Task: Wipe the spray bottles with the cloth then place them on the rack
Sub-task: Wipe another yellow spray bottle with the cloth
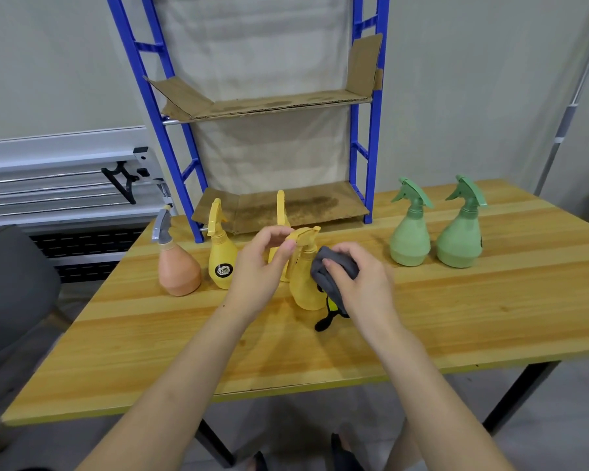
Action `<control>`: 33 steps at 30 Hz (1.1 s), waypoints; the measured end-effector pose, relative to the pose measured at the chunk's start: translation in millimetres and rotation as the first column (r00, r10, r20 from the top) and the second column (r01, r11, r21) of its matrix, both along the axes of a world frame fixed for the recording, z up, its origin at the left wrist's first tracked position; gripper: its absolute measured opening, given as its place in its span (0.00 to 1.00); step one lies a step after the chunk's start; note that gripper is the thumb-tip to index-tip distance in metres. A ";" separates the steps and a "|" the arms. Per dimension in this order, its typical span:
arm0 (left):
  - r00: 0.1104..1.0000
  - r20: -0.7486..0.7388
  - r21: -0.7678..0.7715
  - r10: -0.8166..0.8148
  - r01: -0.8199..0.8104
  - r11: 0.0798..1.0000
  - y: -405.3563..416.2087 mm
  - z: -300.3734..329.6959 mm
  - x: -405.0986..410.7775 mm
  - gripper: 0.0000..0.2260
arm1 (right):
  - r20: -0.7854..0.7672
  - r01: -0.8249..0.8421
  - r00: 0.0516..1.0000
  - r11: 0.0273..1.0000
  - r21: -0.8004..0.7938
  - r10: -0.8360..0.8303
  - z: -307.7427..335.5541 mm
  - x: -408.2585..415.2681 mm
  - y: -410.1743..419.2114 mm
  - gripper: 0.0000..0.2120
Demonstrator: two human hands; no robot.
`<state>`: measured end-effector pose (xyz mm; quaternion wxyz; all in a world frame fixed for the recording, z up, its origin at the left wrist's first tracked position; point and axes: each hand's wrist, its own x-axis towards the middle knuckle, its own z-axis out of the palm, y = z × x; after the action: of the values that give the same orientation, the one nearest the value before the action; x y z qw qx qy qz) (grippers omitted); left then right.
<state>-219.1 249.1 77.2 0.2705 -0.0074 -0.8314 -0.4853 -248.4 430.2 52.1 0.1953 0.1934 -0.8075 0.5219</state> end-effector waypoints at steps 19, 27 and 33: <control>0.995 -0.019 -0.002 0.098 -0.098 0.995 -0.3 -2.2 -16.5 0.12 | -0.382 0.037 0.923 0.999 -0.005 -0.036 -13.2 -16.3 -52.2 0.09; 0.990 -0.020 -0.020 0.138 -0.139 0.990 2.5 0.7 -18.4 0.12 | -0.402 0.101 0.909 0.994 -0.037 -0.107 -9.6 1.2 -37.2 0.10; 0.988 -0.064 -0.096 0.138 -0.144 0.985 7.4 -1.0 -16.7 0.12 | -0.429 0.086 0.901 0.996 0.012 -0.072 0.9 -20.5 -43.9 0.10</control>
<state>-235.8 256.5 76.2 0.3270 0.0242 -0.8450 -0.4223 -269.0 386.2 53.0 0.3855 0.2733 -0.7601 0.4461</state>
